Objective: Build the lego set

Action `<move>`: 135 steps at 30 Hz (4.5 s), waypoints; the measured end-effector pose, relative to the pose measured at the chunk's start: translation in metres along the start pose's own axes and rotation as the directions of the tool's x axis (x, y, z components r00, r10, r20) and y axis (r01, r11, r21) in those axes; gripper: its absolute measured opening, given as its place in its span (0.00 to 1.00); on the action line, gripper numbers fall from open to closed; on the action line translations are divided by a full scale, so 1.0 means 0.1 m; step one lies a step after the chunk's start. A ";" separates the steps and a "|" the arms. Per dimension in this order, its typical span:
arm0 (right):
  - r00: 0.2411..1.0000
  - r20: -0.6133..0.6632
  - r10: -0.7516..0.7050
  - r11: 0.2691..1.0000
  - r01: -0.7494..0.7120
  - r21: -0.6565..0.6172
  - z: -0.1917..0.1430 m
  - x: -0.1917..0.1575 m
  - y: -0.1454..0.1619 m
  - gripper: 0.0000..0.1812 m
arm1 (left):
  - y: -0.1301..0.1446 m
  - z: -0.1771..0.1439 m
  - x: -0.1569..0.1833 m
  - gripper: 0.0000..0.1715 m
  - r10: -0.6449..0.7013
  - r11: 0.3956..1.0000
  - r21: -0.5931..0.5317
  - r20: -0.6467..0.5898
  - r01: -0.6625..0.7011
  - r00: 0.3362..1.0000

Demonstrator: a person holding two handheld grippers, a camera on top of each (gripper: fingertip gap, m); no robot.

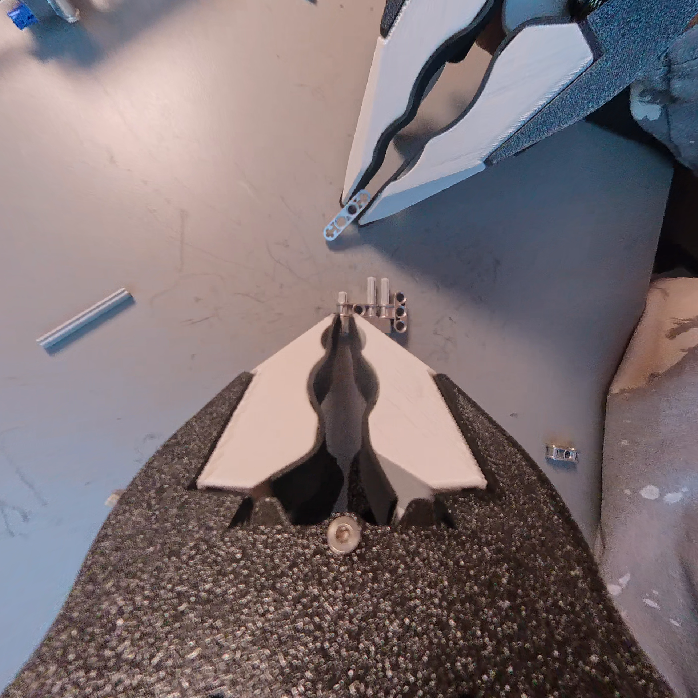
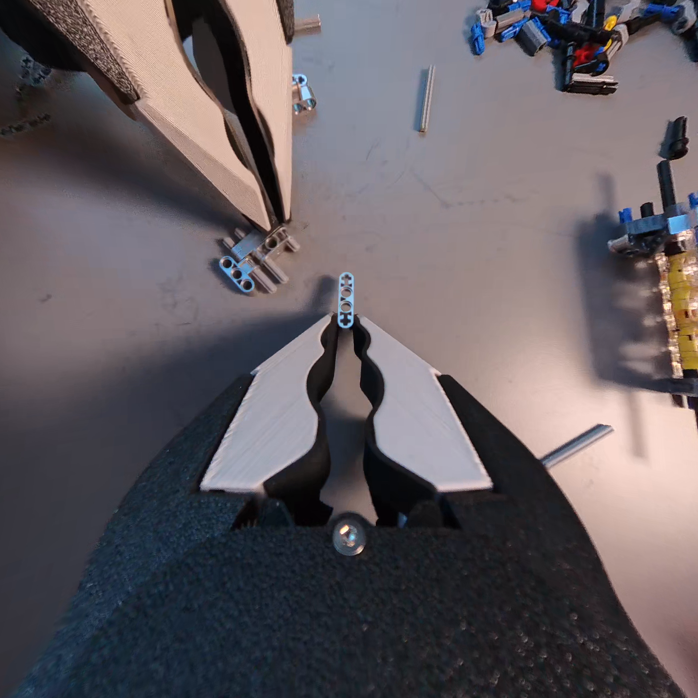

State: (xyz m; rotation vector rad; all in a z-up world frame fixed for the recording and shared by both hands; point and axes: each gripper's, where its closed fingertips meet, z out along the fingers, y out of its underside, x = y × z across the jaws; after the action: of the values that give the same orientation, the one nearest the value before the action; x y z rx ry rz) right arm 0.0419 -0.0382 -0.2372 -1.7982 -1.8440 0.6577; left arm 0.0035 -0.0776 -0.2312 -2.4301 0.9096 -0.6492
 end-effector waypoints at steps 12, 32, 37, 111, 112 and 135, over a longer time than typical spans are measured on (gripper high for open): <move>0.997 0.068 -0.039 0.985 0.027 0.169 -0.24 -0.18 -0.35 0.24 | 0.00 -0.01 0.02 0.00 -0.050 0.995 0.080 -0.070 0.056 0.996; 0.857 0.088 -0.507 0.858 0.492 0.147 0.08 -0.58 -0.31 0.11 | -0.04 -0.22 0.10 0.16 -0.054 0.974 0.192 -0.310 0.118 0.949; 0.736 0.046 -0.676 0.725 0.652 0.220 -0.10 -0.70 -0.47 0.11 | -0.11 -0.32 0.37 0.10 -0.041 0.963 0.213 -0.495 0.167 0.868; 0.967 0.214 -0.137 0.980 0.100 0.174 -0.21 -0.23 -0.22 0.11 | -0.05 0.04 0.28 0.04 0.309 0.930 0.231 -0.065 -0.287 0.949; 0.976 0.183 -0.115 0.982 0.084 0.168 -0.21 -0.15 -0.22 0.11 | -0.05 0.04 0.28 0.04 0.308 0.930 0.232 -0.070 -0.285 0.949; 0.951 0.209 -0.227 0.951 0.170 0.260 -0.33 -0.27 -0.38 0.03 | -0.10 0.06 0.28 0.04 0.311 0.926 0.246 -0.066 -0.287 0.948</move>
State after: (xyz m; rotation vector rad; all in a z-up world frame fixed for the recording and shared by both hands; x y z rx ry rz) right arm 0.0345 -0.0653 -0.1882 -1.4055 -1.9700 1.0040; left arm 0.0304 -0.0883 -0.2227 -2.0117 1.1486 -0.7279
